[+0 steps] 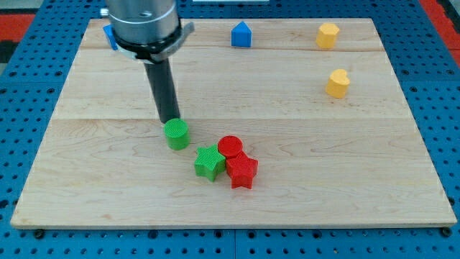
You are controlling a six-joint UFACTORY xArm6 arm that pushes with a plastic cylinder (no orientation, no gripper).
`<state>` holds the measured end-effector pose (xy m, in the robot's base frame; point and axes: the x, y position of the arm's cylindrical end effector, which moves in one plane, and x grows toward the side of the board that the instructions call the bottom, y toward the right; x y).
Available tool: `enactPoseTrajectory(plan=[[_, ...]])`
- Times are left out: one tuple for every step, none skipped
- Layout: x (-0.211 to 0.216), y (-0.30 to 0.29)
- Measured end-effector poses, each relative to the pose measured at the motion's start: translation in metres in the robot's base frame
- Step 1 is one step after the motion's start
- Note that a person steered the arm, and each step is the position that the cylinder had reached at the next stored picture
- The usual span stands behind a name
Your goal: Push the blue cube towards the group of the blocks
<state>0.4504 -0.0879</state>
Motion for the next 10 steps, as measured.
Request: enactPoseTrajectory(plan=[[0.012, 0.027], [-0.005, 0.017], [-0.048, 0.016], [-0.092, -0.031], [-0.145, -0.044], [-0.228, -0.062], [-0.257, -0.084], [-0.256, -0.101], [-0.252, -0.120], [-0.252, -0.129]])
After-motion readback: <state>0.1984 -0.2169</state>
